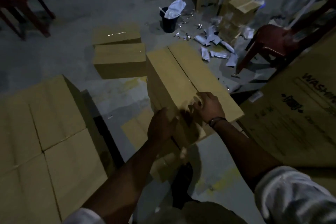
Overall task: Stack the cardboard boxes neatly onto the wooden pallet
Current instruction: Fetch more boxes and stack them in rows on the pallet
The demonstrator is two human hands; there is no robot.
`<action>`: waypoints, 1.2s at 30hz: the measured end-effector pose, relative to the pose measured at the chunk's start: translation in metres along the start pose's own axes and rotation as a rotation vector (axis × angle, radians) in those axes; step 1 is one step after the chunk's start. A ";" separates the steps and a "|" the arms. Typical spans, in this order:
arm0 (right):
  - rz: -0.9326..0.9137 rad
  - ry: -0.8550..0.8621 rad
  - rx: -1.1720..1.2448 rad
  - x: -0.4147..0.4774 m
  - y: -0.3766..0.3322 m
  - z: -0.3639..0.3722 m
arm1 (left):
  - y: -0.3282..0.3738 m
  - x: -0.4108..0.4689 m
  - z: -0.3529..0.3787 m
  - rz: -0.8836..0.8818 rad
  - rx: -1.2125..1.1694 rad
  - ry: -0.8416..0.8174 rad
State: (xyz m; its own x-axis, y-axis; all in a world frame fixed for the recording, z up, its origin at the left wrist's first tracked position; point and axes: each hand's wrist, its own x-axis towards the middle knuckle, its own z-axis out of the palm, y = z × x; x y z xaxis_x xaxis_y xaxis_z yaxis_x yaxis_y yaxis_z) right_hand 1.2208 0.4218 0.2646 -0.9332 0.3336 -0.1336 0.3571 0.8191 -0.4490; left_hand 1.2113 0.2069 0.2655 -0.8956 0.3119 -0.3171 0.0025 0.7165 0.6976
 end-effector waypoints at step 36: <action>-0.402 -0.047 -0.335 0.078 -0.031 0.012 | 0.025 0.027 -0.014 -0.397 -0.009 0.292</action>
State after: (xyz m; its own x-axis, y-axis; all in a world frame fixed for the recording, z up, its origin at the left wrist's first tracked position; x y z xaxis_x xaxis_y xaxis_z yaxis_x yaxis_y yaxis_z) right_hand 1.1369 0.4170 0.2580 -0.9972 -0.0532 -0.0516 -0.0439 0.9849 -0.1673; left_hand 1.1811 0.2243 0.2840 -0.9140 -0.1732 -0.3670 -0.3670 0.7387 0.5653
